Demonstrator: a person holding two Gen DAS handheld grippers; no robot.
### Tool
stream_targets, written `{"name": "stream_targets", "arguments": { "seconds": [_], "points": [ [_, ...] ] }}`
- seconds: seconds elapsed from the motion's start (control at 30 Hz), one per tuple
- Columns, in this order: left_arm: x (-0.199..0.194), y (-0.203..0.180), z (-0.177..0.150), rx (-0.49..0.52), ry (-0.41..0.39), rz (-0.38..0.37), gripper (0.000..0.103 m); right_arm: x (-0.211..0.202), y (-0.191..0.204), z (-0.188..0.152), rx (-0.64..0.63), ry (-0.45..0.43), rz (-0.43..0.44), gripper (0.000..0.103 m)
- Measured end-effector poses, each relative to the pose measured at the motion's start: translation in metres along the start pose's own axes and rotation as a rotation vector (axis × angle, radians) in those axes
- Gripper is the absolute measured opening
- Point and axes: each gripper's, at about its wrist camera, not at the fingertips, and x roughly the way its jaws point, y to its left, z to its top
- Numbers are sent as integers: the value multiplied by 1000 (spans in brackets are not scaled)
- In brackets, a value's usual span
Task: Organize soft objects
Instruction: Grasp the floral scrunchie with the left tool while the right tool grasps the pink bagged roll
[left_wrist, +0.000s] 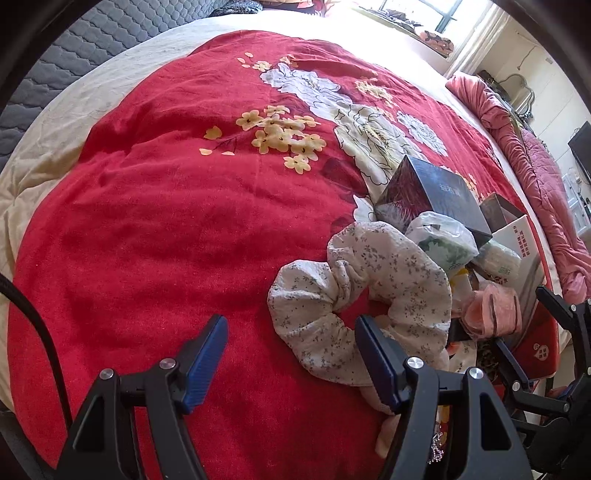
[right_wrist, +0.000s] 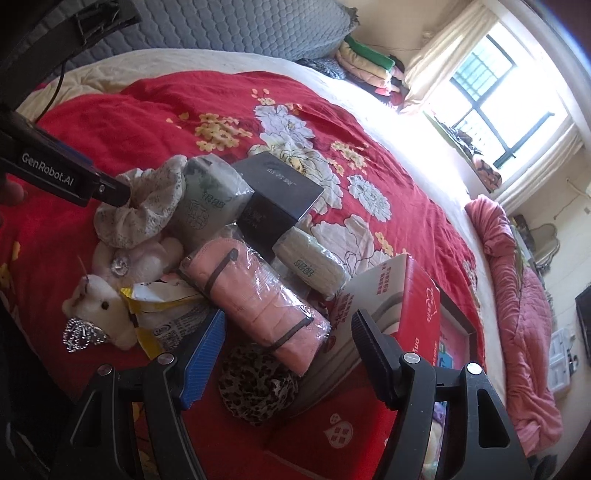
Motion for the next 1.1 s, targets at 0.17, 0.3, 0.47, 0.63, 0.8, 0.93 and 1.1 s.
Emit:
{"name": "stream_targets", "arguments": {
  "seconds": [0.17, 0.3, 0.47, 0.63, 0.8, 0.93, 1.1],
  "points": [
    [9, 3, 3, -7, 10, -2, 70, 16, 8, 0, -56, 14, -22, 56],
    [16, 1, 5, 2, 5, -2, 70, 20, 9, 2, -58, 1, -10, 35],
    [18, -4, 7, 16, -12, 1, 57, 21, 0, 0, 30, -5, 63, 20],
    [20, -7, 9, 28, -12, -42, 31, 17, -12, -2, 138, -10, 130, 17],
    [18, -7, 9, 29, -18, -117, 10, 5, -24, -4, 247, -45, 202, 16],
    [7, -9, 7, 35, -53, -123, 8, -5, -30, -4, 309, -73, 246, 12],
    [-9, -12, 4, 48, -100, -115, 8, -18, -35, -1, 349, -105, 270, 12]
  ]
}}
